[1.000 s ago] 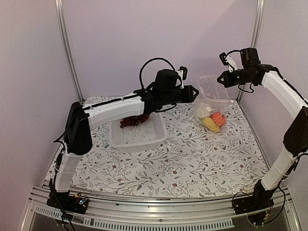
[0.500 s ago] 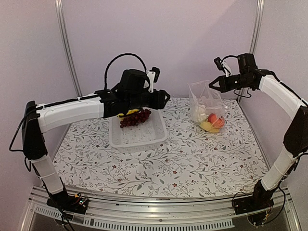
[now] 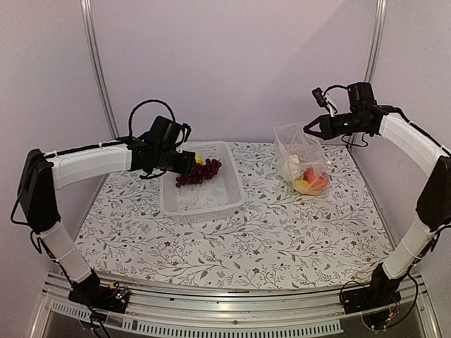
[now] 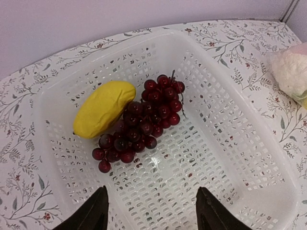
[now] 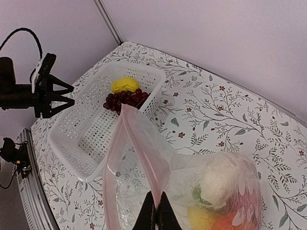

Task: Place the food in the zip-top bag and seal the zipper
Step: Pick up the fake fruit from the bin.

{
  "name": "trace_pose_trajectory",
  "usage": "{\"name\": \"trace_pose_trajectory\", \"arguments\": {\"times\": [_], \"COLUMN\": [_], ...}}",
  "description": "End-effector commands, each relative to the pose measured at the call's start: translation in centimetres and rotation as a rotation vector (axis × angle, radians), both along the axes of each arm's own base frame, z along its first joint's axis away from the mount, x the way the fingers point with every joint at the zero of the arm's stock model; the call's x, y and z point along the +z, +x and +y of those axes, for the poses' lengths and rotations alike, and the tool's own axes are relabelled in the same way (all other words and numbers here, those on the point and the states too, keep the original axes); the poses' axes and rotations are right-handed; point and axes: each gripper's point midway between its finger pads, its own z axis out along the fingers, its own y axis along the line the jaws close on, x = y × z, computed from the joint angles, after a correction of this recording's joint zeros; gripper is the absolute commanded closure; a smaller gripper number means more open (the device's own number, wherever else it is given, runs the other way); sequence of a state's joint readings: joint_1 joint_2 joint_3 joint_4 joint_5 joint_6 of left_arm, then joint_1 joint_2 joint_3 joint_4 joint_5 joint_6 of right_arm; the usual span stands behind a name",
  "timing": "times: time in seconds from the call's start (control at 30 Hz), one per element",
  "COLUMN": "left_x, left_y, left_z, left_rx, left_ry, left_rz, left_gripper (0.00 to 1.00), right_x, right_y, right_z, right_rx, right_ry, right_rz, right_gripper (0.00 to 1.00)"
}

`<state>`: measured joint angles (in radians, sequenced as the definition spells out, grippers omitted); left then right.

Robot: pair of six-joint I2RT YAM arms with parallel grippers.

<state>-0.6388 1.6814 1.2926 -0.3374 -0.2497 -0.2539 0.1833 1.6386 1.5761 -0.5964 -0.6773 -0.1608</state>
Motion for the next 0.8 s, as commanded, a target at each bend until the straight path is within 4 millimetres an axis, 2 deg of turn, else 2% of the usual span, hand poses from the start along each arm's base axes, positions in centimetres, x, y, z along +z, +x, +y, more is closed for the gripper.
{"name": "trace_pose_trajectory", "arguments": {"times": [0.0, 0.17, 0.4, 0.67, 0.77], "left_x": [-1.5, -3.2, -4.8, -5.9, -5.5], "left_y": [0.6, 2.0, 4.4, 7.4, 8.4], "left_z": [1.9, 2.9, 2.4, -0.9, -2.2], "left_rx": [-0.015, -0.010, -0.007, -0.055, -0.068], "left_ry": [0.025, 0.012, 0.014, -0.070, -0.105], "left_rz": [0.104, 0.204, 0.232, 0.235, 0.209], "left_gripper": [0.40, 0.44, 0.44, 0.45, 0.46], "right_x": [1.2, 1.0, 0.9, 0.3, 0.3], "right_y": [-1.0, -1.1, -1.3, -1.3, -1.3], "right_z": [0.3, 0.3, 0.2, 0.2, 0.2], "right_rx": [0.022, 0.022, 0.023, 0.023, 0.022], "right_ry": [0.015, 0.011, 0.010, 0.006, 0.005], "right_rz": [-0.038, -0.039, -0.040, -0.028, -0.028], "right_gripper": [1.00, 1.00, 1.00, 1.00, 1.00]}}
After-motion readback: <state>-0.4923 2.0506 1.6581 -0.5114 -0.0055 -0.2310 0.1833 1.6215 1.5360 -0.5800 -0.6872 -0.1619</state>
